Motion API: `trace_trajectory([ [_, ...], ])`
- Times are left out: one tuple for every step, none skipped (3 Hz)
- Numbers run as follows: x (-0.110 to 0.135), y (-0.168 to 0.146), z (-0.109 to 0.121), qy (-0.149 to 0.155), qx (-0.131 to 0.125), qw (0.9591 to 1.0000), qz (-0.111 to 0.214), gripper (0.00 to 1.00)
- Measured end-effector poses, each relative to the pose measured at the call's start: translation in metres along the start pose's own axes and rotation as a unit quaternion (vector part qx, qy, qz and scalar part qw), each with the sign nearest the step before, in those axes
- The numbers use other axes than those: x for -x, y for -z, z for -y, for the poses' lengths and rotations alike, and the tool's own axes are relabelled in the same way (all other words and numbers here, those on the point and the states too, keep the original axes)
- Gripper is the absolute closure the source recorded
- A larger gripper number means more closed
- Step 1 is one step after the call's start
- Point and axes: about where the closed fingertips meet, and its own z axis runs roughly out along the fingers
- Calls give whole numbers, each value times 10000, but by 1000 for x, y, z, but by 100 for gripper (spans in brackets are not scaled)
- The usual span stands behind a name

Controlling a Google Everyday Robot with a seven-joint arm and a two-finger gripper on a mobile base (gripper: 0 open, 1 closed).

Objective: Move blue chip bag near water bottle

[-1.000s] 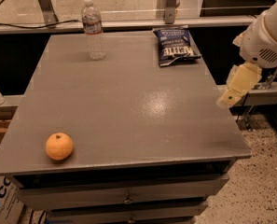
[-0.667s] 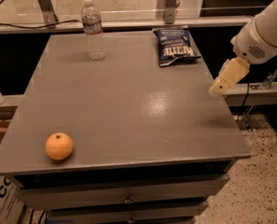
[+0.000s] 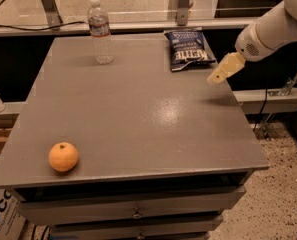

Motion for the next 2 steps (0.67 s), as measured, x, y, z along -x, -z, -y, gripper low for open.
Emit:
trace_trajectory([
  [14,-24,20,-164,-17,9993,341,0],
  [35,-44,35,-260,-19,9978,614,0],
])
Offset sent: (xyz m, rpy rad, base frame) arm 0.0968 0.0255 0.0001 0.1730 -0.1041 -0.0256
